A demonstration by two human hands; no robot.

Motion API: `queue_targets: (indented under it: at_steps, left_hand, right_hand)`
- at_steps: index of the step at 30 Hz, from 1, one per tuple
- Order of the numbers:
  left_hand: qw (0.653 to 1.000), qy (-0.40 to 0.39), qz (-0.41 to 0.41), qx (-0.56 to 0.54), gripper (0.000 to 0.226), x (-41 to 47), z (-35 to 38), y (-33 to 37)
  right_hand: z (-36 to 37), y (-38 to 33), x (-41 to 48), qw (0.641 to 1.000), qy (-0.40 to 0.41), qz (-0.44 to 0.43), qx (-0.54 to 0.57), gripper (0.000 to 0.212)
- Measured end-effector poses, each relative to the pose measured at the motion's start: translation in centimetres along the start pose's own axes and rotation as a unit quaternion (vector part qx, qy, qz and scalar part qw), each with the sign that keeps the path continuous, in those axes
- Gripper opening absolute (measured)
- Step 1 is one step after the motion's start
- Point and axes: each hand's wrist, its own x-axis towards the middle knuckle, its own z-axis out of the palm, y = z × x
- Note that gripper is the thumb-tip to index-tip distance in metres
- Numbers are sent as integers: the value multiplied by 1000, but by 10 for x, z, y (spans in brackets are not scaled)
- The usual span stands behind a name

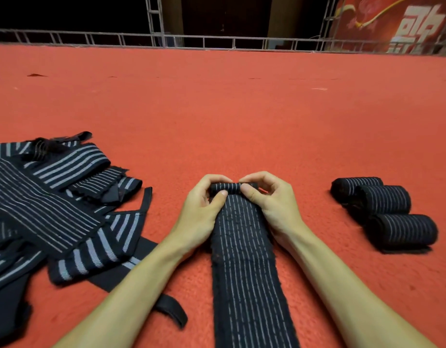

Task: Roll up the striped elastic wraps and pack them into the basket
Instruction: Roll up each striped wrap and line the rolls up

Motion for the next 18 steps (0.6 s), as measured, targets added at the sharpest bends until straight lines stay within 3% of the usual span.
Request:
queue_targets:
  at_steps: [2, 5, 8, 11, 15, 18]
  left_hand:
    - [1000, 2, 10, 0, 22, -1, 0, 2]
    - [1000, 1, 29, 9, 29, -2, 0, 3]
    - [1000, 3, 27, 10, 32, -2, 0, 2]
    - [1000, 0, -10, -4, 32, -2, 0, 0]
    - [989, -20, -100, -104, 22, -4, 2, 0]
    - [993, 8, -100, -67, 27, -2, 4, 1]
  right_hand:
    - [0, 0, -1, 999, -12, 33, 31, 3]
    - [3, -2, -4, 996, -25, 72, 47, 21]
    - [2, -5, -4, 995, -15, 87, 53, 18]
    - [-1, -4, -5, 995, -10, 80, 51, 9]
    - [-3, -4, -7, 997, -3, 65, 43, 9]
    - [-1, -5, -8, 998, 0, 46, 35, 15]
